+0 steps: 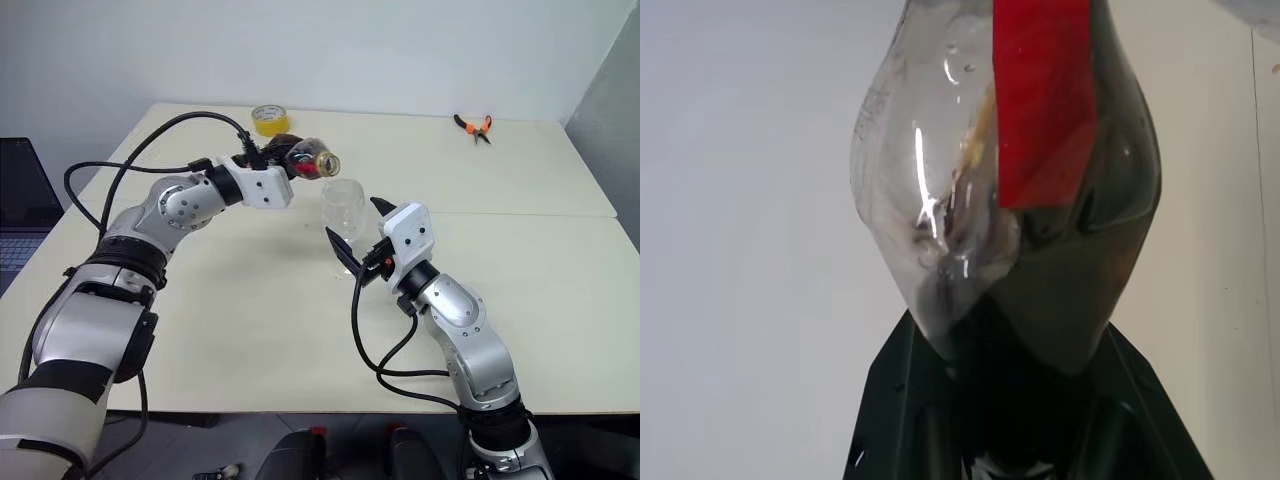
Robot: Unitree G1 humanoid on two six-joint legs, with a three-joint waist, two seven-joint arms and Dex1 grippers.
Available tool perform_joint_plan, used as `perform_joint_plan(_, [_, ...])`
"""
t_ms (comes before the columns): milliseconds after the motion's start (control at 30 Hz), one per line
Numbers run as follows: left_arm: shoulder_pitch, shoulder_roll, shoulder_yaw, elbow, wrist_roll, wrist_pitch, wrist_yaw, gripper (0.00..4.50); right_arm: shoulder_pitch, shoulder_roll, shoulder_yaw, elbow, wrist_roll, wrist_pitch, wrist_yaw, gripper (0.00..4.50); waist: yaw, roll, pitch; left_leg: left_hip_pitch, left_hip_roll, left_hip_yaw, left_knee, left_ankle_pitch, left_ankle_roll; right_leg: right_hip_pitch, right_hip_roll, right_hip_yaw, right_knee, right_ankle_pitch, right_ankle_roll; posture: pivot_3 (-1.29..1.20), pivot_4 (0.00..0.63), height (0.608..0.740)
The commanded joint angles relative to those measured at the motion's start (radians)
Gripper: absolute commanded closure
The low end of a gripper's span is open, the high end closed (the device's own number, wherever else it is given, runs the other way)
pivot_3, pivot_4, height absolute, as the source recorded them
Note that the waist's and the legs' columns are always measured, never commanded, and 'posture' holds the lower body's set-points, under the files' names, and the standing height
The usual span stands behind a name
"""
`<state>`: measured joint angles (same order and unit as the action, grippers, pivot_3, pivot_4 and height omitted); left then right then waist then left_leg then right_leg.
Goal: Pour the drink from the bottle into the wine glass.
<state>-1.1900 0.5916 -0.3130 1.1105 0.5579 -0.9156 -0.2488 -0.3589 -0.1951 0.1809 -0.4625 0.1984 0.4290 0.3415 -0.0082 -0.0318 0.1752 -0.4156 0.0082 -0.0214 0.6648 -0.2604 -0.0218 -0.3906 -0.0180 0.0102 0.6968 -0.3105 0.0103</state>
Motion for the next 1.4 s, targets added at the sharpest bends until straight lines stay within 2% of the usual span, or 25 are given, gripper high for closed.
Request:
perform_joint_plan(33, [-0.056,0.026,-0.017,-0.017,0.039,-0.038,0.075,3.86,-0.018,0.006,-0.001,-0.024,-0.001,0.004,-0.004,0.0,0.0,0.0,0.0,0.0,0.0,0.0,0.0,0.0,0.0,0.0,0.0,0.0,0.0,0.0,0.0,0.0,0.15,0.74])
perform_joint_plan(600, [-0.114,0.049,-0.078,0.022,0.14,-0.033,0.214,3.86,-0.023,0.016,0.009,-0.028,-0.01,0.025,-0.002,0.0,0.0,0.0,0.0,0.0,0.0,0.001,0.0,0.001,-0.002,0.0,0.0,-0.001,0.001,0.0,0.0,0.0,0.15,0.74])
perform_joint_plan(1400, [-0.148,0.073,-0.134,0.057,0.194,-0.043,0.281,3.86,-0.013,0.024,0.019,-0.036,-0.012,0.038,0.004,0.0,0.0,0.0,0.0,0.0,0.0,0.001,0.001,0.002,-0.003,-0.001,0.0,-0.002,0.001,0.0,0.0,0.0,0.15,0.74])
